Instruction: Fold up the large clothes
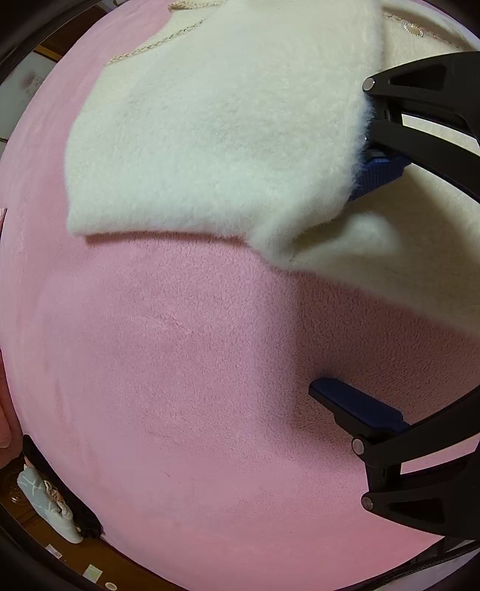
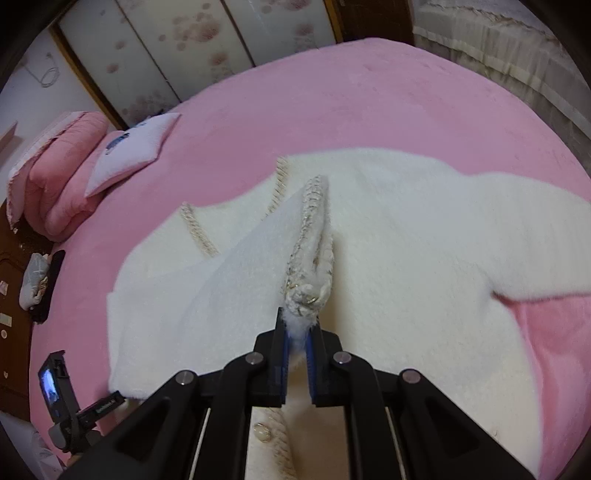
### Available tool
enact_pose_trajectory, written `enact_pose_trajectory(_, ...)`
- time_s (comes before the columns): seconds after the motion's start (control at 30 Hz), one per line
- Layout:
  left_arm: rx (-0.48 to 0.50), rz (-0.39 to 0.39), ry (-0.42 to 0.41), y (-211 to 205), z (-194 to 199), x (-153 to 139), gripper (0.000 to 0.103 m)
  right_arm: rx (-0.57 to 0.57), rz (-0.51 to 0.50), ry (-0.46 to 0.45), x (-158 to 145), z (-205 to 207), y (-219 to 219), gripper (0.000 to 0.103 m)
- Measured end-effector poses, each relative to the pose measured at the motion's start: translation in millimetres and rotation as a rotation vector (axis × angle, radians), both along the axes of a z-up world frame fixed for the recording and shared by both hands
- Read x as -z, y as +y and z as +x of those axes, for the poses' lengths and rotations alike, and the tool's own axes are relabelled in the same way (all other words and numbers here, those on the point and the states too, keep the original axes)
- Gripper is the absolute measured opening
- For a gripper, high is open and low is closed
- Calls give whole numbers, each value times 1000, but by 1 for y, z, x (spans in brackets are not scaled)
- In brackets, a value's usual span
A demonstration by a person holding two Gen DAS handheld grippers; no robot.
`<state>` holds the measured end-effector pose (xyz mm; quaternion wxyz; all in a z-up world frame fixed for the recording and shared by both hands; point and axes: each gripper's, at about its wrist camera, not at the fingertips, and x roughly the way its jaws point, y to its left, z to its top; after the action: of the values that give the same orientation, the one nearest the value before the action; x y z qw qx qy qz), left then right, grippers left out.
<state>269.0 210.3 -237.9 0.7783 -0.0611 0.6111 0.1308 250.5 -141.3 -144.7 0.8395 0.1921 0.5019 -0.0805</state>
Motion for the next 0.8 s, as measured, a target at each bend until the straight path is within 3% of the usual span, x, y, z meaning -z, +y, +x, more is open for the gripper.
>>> enact_pose_trajectory(0.1, -5, 10, 0, 8, 9, 0, 92, 38, -2, 38, 16, -3, 1, 7)
enact_pose_trajectory(0.3, -47, 3, -19, -19, 2, -5, 89, 87, -63, 137, 43, 4, 0, 10)
enact_pose_trajectory(0.37, -51, 23, -19, -18, -13, -10, 88, 119, -92, 156, 46, 3, -7, 17)
enact_pose_trajectory(0.5, -49, 123, -40, -20, -29, -31, 88, 182, -213, 130, 34, -2, -17, 20)
enact_pose_trajectory(0.6, -13, 95, -139, -31, -46, -62, 87, 174, -236, 62, 18, -9, -16, 20)
enact_pose_trajectory(0.67, 51, 11, -203, -42, -51, -78, 81, 103, -150, -5, 12, -9, -8, 20)
enact_pose_trajectory(0.7, 108, -67, -212, -51, -48, -83, 72, 58, -83, -20, 13, -7, -2, 20)
enact_pose_trajectory(0.77, 170, -182, -178, -67, -41, -80, 48, -54, 108, -11, 25, 2, 15, 20)
enact_pose_trajectory(0.8, 176, -221, -150, -67, -36, -74, 28, -103, 198, -1, 32, 6, 25, 20)
